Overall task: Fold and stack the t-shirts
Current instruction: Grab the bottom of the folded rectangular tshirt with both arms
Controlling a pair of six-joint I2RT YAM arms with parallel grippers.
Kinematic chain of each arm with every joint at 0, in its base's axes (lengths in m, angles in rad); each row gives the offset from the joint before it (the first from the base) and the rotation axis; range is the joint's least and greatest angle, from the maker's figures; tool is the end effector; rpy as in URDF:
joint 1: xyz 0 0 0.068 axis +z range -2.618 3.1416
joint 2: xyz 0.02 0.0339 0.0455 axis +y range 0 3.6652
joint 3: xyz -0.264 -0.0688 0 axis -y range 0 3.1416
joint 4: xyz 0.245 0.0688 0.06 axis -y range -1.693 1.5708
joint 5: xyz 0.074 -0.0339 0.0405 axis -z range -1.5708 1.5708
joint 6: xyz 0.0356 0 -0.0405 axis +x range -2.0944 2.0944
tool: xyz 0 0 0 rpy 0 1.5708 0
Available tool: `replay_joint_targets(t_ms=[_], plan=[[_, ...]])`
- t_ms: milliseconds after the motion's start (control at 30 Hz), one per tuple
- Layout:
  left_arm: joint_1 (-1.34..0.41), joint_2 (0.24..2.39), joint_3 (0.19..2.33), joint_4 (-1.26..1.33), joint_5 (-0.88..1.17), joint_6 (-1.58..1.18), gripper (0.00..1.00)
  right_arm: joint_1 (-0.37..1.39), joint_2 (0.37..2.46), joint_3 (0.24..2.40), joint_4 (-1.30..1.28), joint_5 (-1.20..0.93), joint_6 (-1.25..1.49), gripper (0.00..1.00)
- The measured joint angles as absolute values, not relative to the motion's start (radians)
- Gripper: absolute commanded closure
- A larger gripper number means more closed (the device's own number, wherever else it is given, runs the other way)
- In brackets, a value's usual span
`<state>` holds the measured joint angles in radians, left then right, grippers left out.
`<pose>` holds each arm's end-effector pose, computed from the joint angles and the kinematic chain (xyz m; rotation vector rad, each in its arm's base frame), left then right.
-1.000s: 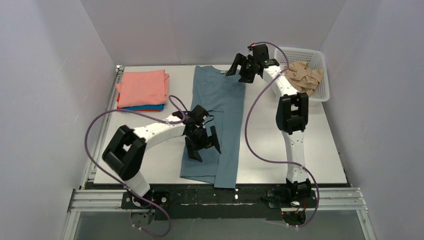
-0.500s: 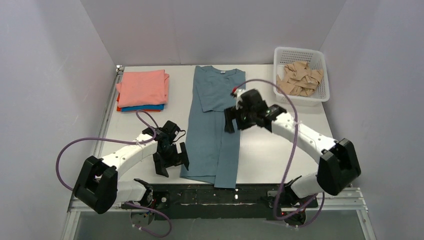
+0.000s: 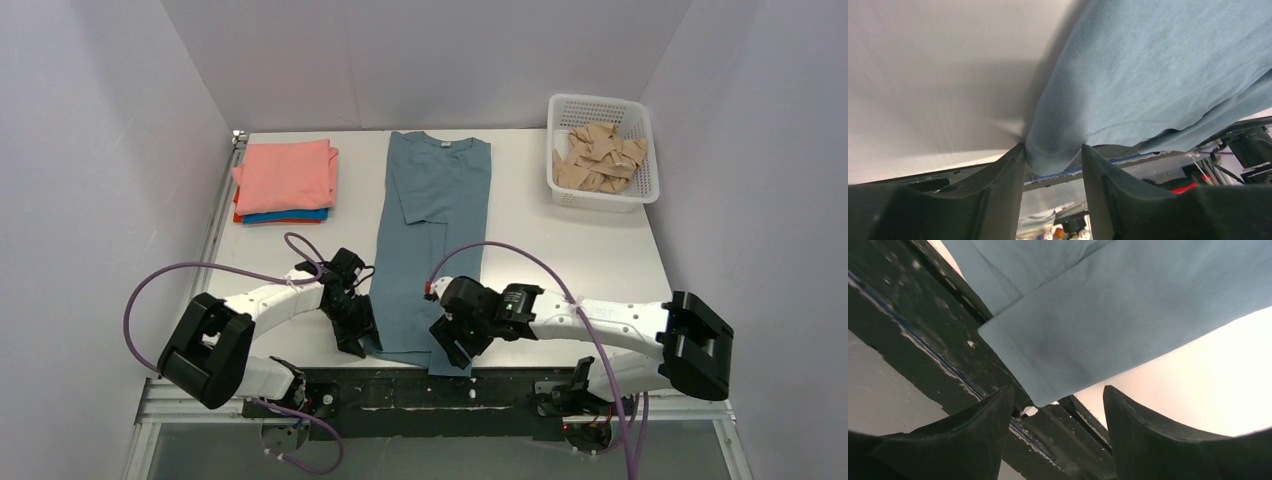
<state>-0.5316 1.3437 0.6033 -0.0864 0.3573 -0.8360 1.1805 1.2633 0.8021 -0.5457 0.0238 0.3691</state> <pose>0.2131 -0.1398 0.1708 -0.2132 2.5987 -1.0052 0.0939 0.2260 0.2172 -1.0473 2.4615 0.5193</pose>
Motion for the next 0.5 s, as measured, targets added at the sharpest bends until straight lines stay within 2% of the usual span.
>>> replay_joint_targets(t_ms=[233,367,433,500], plan=[[-0.532,1.364,0.603,-0.076,0.360,-0.841,0.75,1.291,1.420,0.802,-0.590,0.052,0.390,0.31],[-0.532,1.378,0.604,-0.069,0.360,-0.846,0.83,1.298,1.476,0.812,-0.604,0.087,0.395,0.38],[-0.532,1.389,0.607,-0.065,0.367,-0.849,0.88,1.298,1.488,0.822,-0.608,0.104,0.398,0.48],[-0.532,1.401,0.612,-0.060,0.374,-0.852,0.99,1.298,1.494,0.826,-0.610,0.118,0.398,0.61]])
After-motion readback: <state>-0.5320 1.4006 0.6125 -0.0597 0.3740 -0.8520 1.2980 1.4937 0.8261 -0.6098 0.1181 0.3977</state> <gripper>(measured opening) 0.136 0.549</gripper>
